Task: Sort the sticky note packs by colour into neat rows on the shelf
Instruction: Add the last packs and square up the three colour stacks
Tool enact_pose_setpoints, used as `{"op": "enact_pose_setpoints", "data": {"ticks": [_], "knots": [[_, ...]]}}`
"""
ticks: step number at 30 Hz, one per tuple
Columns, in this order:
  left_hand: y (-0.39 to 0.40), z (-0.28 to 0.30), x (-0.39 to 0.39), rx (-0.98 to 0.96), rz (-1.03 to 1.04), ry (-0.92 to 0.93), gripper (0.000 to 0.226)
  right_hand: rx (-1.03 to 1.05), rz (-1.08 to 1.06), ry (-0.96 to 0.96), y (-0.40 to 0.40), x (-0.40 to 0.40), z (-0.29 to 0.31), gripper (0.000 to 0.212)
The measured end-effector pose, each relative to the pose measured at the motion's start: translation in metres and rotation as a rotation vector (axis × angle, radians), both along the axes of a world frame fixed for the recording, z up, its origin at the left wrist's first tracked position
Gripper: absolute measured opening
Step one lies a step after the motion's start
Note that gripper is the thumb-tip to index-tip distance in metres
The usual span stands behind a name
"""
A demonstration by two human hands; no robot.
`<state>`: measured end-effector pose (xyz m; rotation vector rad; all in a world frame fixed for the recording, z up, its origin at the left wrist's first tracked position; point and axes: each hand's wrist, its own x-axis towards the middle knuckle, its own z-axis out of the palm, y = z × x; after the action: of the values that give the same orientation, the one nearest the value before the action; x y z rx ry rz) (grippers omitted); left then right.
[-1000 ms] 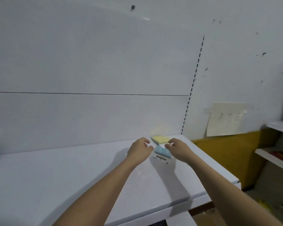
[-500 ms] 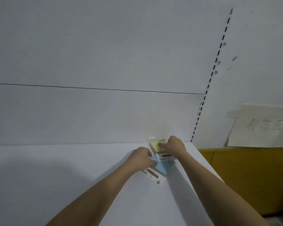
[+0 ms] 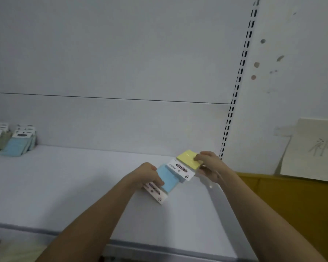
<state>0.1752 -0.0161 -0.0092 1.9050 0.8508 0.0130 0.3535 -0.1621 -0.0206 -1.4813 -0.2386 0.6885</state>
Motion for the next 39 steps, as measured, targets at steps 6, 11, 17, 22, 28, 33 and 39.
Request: {"op": "enact_pose_setpoints", "data": {"ticks": [6, 11, 17, 22, 28, 33, 39], "knots": [[0.015, -0.006, -0.059, -0.289, 0.485, -0.255, 0.021, 0.099, 0.163, 0.119, 0.015, -0.043, -0.003, 0.020], [0.030, 0.007, -0.116, -0.402, 0.705, -0.450, 0.016, 0.220, 0.249, 0.213, 0.043, -0.092, 0.002, 0.035], [0.062, 0.016, -0.190, -0.531, 0.783, -0.648, 0.033, 0.186, 0.302, 0.150, 0.093, -0.162, 0.007, 0.013], [0.104, 0.010, -0.259, -0.644, 0.823, -0.765, 0.028, 0.174, 0.380, 0.090, 0.144, -0.239, 0.008, 0.018], [0.167, 0.000, -0.346, -0.585, 0.730, -0.796, 0.036, 0.203, 0.381, 0.053, 0.201, -0.319, 0.007, 0.034], [0.207, -0.008, -0.403, -0.541, 0.674, -0.785, 0.031, 0.212, 0.386, 0.041, 0.242, -0.375, 0.009, 0.018], [0.267, -0.005, -0.426, -0.547, 0.765, -0.826, 0.027, 0.137, 0.356, -0.207, 0.292, -0.407, 0.019, 0.013]]}}
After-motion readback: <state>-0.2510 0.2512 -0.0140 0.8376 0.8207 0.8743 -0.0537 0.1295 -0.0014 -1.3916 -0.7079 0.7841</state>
